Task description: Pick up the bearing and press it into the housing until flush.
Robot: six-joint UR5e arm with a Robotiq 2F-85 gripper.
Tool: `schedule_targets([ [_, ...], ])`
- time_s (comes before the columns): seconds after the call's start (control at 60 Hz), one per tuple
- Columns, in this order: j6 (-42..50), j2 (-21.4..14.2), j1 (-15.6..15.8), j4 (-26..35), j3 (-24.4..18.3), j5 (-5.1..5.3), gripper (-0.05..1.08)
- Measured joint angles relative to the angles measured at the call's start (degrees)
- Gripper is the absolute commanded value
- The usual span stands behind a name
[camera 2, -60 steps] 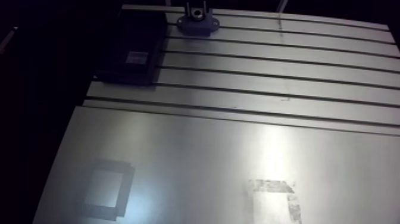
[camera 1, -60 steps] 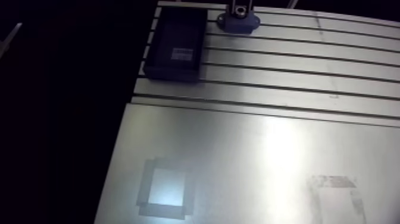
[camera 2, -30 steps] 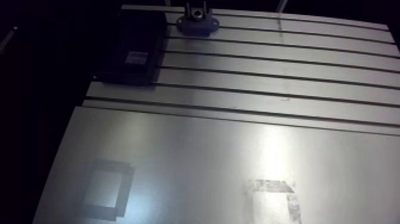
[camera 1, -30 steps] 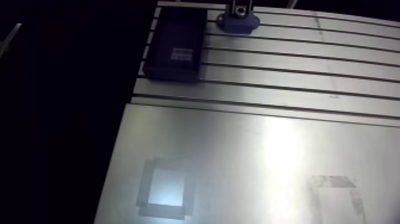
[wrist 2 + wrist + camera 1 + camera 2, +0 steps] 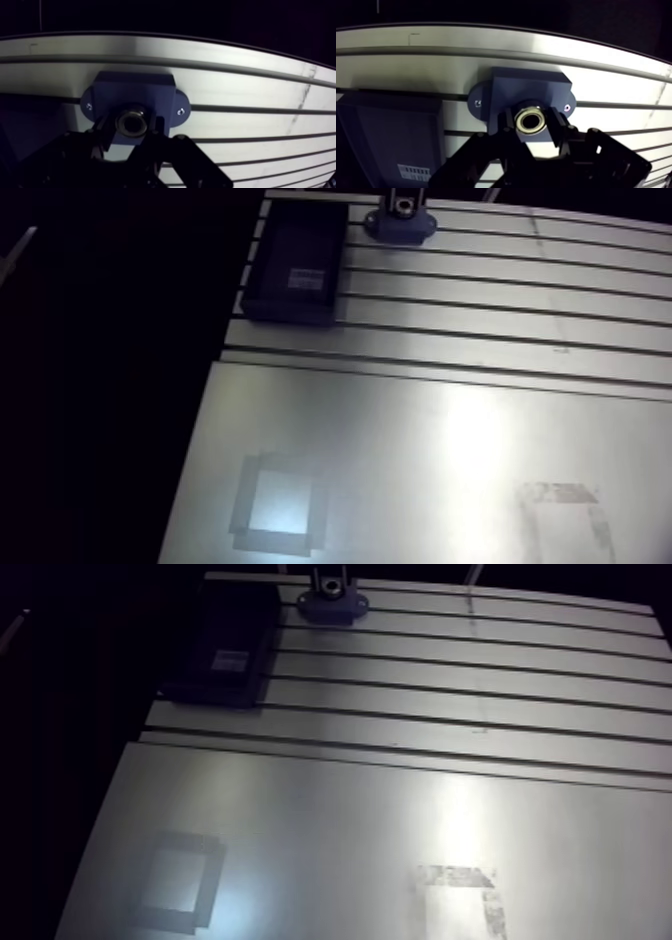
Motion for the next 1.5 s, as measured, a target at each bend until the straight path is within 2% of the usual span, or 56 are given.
schedule_targets([
  [1.5,0.08,-0.01,0.03,-0.09,0.48,-0.09,0.69],
])
